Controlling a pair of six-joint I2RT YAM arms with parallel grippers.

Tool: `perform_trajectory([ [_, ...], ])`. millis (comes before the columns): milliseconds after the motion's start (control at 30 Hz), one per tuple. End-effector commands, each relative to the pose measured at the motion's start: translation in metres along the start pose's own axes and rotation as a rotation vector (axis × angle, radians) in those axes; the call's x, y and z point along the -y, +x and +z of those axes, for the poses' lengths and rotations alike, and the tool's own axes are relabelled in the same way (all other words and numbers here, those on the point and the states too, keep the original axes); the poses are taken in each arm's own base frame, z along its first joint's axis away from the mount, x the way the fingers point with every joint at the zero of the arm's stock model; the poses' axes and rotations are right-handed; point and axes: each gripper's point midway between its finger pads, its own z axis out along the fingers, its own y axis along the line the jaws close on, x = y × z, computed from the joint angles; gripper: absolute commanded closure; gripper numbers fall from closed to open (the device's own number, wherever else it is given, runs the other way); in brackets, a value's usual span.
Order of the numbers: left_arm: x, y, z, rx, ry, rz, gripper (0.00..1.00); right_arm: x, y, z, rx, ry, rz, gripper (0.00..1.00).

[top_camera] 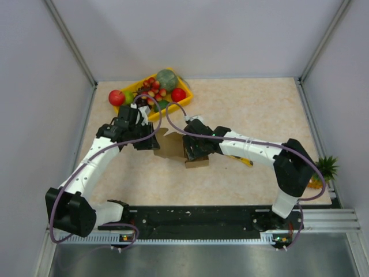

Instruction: Unpack the express box

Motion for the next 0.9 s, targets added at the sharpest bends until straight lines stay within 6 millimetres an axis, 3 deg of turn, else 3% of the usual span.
perform_trajectory([
  [0,-0.017,0.001,-0.005,0.024,-0.075,0.022,0.62,-0.017,-0.019,0.009,0.039,-0.041,-0.082,0.32],
  [133,-0.030,0.005,-0.001,0.015,-0.135,0.026,0.62,-0.021,-0.020,0.017,0.047,-0.054,-0.102,0.27],
  [367,-0.029,0.006,0.004,0.011,-0.117,0.016,0.61,-0.024,-0.018,0.038,0.030,-0.044,-0.145,0.25],
  [733,-0.025,0.004,0.005,0.012,-0.097,0.017,0.61,-0.016,-0.025,0.055,0.106,0.021,-0.130,0.33],
  [867,-0.023,0.000,0.004,0.021,-0.095,0.017,0.60,-0.018,-0.018,0.065,0.085,0.014,-0.144,0.34],
])
